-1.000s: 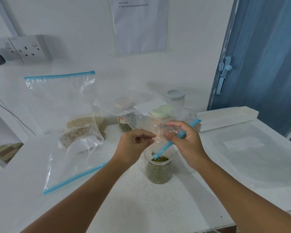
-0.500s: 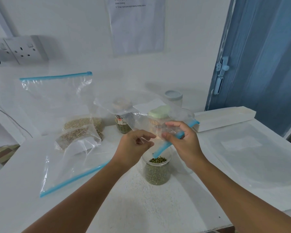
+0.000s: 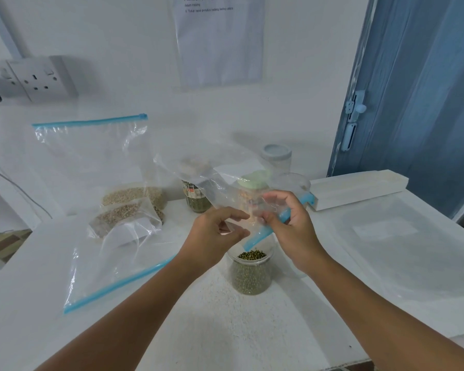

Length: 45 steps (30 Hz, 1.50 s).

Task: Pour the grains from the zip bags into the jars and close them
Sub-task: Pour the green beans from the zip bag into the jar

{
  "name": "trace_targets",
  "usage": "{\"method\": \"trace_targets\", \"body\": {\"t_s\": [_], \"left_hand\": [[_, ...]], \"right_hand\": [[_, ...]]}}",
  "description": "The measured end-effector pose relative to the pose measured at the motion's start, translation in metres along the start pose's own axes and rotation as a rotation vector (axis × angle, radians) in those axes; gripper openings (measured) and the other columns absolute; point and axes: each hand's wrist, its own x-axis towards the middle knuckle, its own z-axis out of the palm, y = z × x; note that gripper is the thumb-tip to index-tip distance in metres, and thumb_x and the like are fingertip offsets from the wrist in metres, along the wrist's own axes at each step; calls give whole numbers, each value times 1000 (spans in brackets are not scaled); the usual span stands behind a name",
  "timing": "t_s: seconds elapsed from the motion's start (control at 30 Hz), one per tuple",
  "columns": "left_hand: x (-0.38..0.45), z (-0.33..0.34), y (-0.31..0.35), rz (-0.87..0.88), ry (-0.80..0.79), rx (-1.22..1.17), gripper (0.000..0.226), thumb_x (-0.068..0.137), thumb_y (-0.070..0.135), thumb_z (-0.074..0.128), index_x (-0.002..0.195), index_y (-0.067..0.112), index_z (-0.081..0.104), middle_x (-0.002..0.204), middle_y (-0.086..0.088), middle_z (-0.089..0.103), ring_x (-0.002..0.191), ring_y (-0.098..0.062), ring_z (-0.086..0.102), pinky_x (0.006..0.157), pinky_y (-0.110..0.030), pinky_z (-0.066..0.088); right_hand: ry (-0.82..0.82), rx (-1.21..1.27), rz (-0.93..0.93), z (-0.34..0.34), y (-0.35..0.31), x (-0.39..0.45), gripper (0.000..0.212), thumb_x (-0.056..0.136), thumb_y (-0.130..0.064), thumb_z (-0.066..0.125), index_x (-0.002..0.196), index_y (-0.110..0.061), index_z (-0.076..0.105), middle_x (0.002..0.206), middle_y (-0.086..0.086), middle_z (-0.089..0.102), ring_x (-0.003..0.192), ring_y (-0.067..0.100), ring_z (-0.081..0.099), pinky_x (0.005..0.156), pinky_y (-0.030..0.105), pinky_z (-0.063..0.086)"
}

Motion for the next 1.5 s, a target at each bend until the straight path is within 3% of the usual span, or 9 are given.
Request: {"method": "trace_targets", "body": {"t_s": [0.13, 0.33, 0.47, 0.6, 0.7, 1.03, 1.2, 1.33, 1.5], "left_hand": [[-1, 2, -1, 27, 15, 67, 28, 86, 13, 83, 101, 36, 74, 100, 4, 68, 86, -10, 66, 91, -29, 59], [-2, 4, -1, 48, 27, 127, 27, 86, 12, 82, 94, 34, 70, 81, 9, 64, 79, -9, 60, 87, -42, 58], [-5, -2, 6, -23, 1, -7, 18, 88, 27, 83, 101, 36, 74, 94, 9, 70, 77, -7, 67, 80, -31, 57], [-3, -13, 19, -157, 82, -362, 21, 101, 9, 64, 115, 19, 76, 103, -1, 78, 87, -24, 79, 96, -42, 60], [-3, -21, 21, -200, 97, -459, 30, 103, 1, 59, 123, 18, 73, 108, -7, 79, 92, -31, 78, 97, -41, 59], [-6, -29, 26, -246, 38, -449, 36, 98, 6, 67, 131, 20, 68, 115, -1, 79, 101, -29, 77, 107, -46, 54], [-9, -40, 33, -299, -72, -439, 44, 98, 17, 68, 140, 31, 61, 117, -6, 78, 98, -35, 77, 105, -47, 55], [-20, -86, 50, -379, -362, -380, 57, 96, 32, 64, 144, 56, 47, 119, -18, 75, 89, -40, 78, 92, -42, 62], [-27, -144, 74, -394, -488, -275, 55, 88, 39, 67, 140, 55, 58, 91, -34, 72, 44, -25, 58, 81, -46, 63]], "right_hand": [[0, -28, 9, 0, 2, -1, 34, 91, -20, 79, 117, -37, 65, 112, -31, 66, 107, -11, 60, 84, 14, 55], [-7, -28, 26, -1, 4, -1, 39, 88, -20, 83, 118, -40, 66, 119, -27, 67, 116, 5, 65, 92, 27, 60], [-1, -13, 35, -3, -1, 0, 30, 87, -20, 82, 111, -35, 73, 113, -30, 69, 113, -2, 64, 90, 21, 57], [81, 353, 213, -9, -3, 5, 21, 96, -19, 69, 114, -21, 78, 120, -7, 75, 112, 16, 72, 96, 40, 61], [143, 571, 315, -12, -8, 11, 29, 101, 0, 58, 122, -14, 73, 120, 2, 77, 102, 16, 74, 81, 29, 63], [109, 541, 295, -12, -21, 21, 33, 102, 3, 56, 125, -14, 72, 128, 2, 74, 103, 12, 70, 78, 24, 60], [89, 510, 271, -7, -33, 27, 33, 103, 1, 56, 127, -15, 72, 129, 2, 73, 91, 12, 72, 95, 41, 57], [32, 538, 242, -5, -53, 33, 36, 102, 5, 53, 127, -13, 72, 129, 3, 73, 90, 16, 75, 103, 48, 54], [-51, 551, 246, -1, -65, 35, 38, 101, 8, 49, 127, -10, 71, 130, 3, 72, 86, 21, 72, 109, 65, 46]]}}
